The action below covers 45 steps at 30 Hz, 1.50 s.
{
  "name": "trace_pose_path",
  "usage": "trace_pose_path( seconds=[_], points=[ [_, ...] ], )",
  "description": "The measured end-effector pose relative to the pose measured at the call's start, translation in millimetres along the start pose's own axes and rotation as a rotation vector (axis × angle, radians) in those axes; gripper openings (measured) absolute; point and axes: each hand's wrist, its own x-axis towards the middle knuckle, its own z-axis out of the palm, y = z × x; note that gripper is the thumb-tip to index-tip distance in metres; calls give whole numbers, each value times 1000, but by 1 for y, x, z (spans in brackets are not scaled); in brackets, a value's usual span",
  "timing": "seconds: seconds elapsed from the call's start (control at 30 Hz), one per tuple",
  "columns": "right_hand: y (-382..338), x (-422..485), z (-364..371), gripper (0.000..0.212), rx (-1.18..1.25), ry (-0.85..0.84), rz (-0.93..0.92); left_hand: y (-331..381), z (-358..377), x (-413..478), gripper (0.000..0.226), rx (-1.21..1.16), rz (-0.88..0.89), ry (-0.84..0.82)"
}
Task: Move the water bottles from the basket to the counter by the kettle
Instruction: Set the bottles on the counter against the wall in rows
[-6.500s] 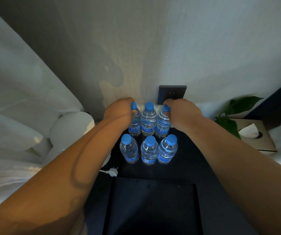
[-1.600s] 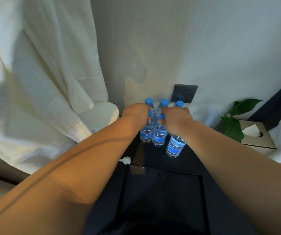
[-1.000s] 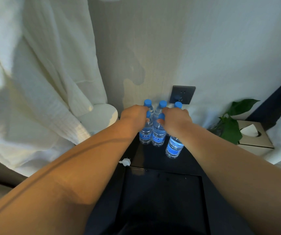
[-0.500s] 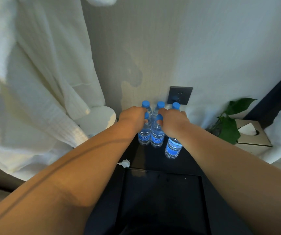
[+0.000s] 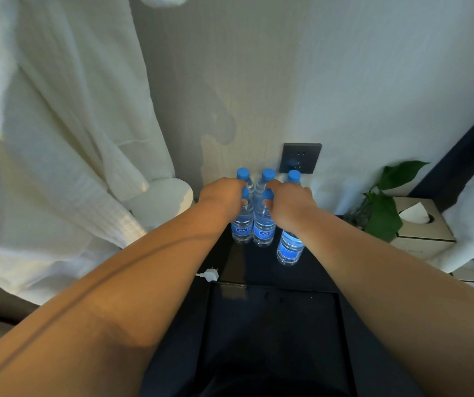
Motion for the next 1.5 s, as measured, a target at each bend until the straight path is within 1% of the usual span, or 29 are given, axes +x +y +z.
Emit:
trace_pose_path(
  seconds=[0.37,0.5,0.8,1.03,1.2,1.3,1.4,1.5],
  points=[
    [2,-1,1,33,-37,50,-16,0,0,1,30,8,6,-11],
    [3,0,1,31,-34,43,-26,-2,2,2,30,-4,21,6],
    [2,7,-1,35,-110,24,-33,-3,2,-1,30,-2,38,9],
    [4,8,1,37,-51,24,8,-2,-2,0,27,-5,22,-18],
    [6,9,1,37,-1,19,8,-1,-2,-2,32,4,16,-36],
    [8,5,1,42,8,21,4,0,-4,-4,32,2,23,-40],
    [12,-4,3,55,60,14,23,-1,-3,-5,34,1,23,-32],
    [22,-17,2,59,47,62,70,-2,-1,-9,33,-11,34,0]
  ],
)
